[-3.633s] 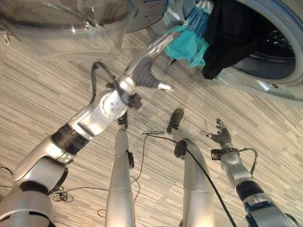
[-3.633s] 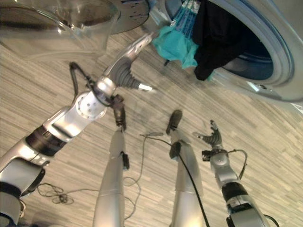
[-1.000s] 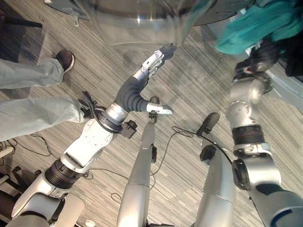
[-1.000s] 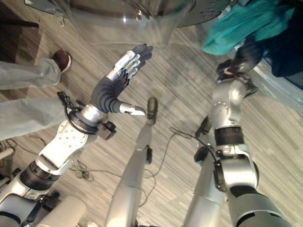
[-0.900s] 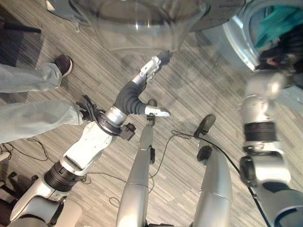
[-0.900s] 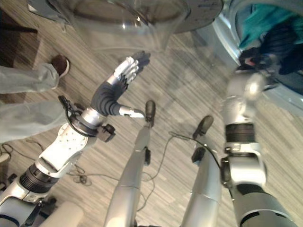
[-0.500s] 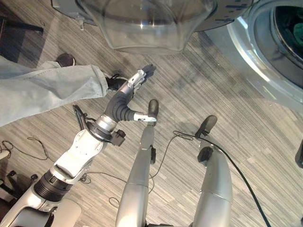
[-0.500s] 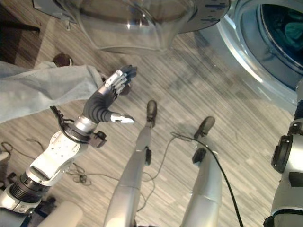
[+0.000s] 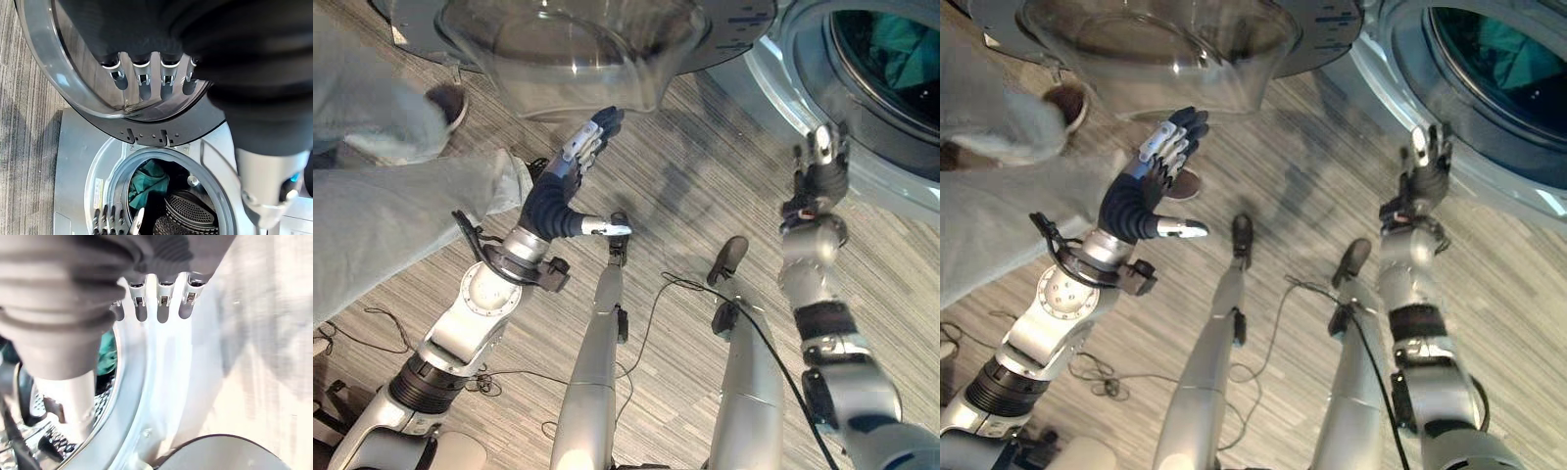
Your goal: Grab the laundry basket,head to the washer,open it,put in the laundry and shut it.
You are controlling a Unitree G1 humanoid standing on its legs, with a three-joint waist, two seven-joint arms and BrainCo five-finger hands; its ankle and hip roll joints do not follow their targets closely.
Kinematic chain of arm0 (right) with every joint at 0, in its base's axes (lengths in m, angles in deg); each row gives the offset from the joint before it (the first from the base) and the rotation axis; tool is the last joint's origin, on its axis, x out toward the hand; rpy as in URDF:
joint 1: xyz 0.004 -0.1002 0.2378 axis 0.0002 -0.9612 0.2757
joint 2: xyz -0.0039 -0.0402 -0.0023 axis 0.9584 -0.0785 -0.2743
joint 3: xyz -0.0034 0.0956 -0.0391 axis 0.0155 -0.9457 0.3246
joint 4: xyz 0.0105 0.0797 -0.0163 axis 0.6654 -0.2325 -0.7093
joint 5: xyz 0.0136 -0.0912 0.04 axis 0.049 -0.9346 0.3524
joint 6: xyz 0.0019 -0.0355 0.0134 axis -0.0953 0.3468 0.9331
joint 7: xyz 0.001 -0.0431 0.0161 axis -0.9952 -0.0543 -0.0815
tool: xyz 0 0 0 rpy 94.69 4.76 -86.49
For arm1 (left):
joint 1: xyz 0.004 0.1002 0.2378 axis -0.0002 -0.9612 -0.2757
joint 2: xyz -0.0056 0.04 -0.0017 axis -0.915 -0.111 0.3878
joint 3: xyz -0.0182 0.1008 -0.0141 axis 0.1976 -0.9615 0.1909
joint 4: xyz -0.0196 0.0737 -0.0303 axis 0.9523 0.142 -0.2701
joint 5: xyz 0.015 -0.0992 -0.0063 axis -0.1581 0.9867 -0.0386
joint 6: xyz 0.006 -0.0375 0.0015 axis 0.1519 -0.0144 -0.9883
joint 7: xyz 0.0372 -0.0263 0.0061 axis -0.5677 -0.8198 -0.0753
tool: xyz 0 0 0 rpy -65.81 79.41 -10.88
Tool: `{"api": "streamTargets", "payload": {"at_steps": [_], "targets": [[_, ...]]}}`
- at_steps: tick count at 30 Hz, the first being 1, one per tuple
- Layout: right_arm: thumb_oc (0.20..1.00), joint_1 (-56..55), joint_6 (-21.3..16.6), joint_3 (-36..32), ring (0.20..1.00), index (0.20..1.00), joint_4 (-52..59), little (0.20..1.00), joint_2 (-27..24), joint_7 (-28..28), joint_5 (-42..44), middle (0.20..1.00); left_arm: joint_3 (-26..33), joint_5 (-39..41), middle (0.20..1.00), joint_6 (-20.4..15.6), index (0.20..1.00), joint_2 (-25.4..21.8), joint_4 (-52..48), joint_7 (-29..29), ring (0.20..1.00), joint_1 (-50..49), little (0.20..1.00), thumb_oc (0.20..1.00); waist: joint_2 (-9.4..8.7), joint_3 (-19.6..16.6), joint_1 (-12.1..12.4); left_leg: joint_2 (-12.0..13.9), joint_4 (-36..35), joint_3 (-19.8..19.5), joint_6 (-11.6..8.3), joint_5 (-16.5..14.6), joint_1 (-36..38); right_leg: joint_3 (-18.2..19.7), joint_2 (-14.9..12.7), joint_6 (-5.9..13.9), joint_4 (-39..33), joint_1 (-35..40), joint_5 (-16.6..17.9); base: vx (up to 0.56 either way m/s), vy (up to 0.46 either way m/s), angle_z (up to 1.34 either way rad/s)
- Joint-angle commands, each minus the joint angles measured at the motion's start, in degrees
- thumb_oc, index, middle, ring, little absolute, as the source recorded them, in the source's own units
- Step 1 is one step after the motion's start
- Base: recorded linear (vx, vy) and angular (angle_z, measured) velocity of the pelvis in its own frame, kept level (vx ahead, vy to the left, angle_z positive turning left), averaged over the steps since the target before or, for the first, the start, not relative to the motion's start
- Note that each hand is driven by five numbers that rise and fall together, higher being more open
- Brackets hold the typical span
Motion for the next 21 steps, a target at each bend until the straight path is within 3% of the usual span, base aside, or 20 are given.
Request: {"api": "streamTargets", "payload": {"at_steps": [1, 10, 17, 21], "targets": [[1.0, -3.6, -2.6, -0.1, 1.0, 1.0, 4.6, 1.0, 2.3, 5.5, 3.8, 1.0, 0.0, -2.4, 1.0, -2.0, 1.0, 0.9, -3.2, 0.6, 1.0, -2.2, 1.0, 1.0, -2.72, -1.6, 0.8, 0.8, 7.9, 3.1, -2.16, -16.9, 3.7, 0.6, 1.7, 4.64, -16.8, 6.7, 4.3, -0.01, 0.049, -0.01], [1.0, -14.7, 0.1, 2.7, 1.0, 1.0, 3.4, 1.0, 7.0, 7.1, 2.6, 1.0, -1.0, -2.7, 1.0, -2.1, 1.0, 2.0, -2.1, 0.5, 1.0, -3.4, 1.0, 1.0, -4.08, -2.3, -1.3, 0.7, 9.3, 4.1, -1.51, -17.9, 6.2, 1.0, 1.4, 4.97, -18.1, 10.3, 5.7, 0.0, 0.063, -0.03], [1.0, -26.6, 7.7, 5.8, 1.0, 1.0, -5.4, 1.0, 8.3, 9.7, -2.7, 1.0, -0.8, -2.6, 1.0, -1.8, 1.0, 1.0, 1.8, 2.8, 1.0, -8.2, 1.0, 1.0, -5.81, -3.8, -3.2, -0.2, 9.4, 5.2, -0.8, -19.3, 17.7, 0.1, 1.4, 5.52, -23.7, 24.7, 8.6, -0.02, 0.091, -0.06], [1.0, -29.9, 9.5, 5.5, 1.0, 1.0, -8.0, 1.0, 8.5, 10.9, -3.9, 1.0, -0.8, -2.5, 1.0, -1.4, 1.0, 1.1, 4.0, 4.2, 1.0, -10.8, 1.0, 1.0, -6.25, -4.7, -3.7, -0.3, 9.0, 5.4, -0.58, -19.9, 23.3, -0.3, 1.3, 5.97, -25.1, 30.8, 9.1, 0.0, 0.102, -0.15]]}}
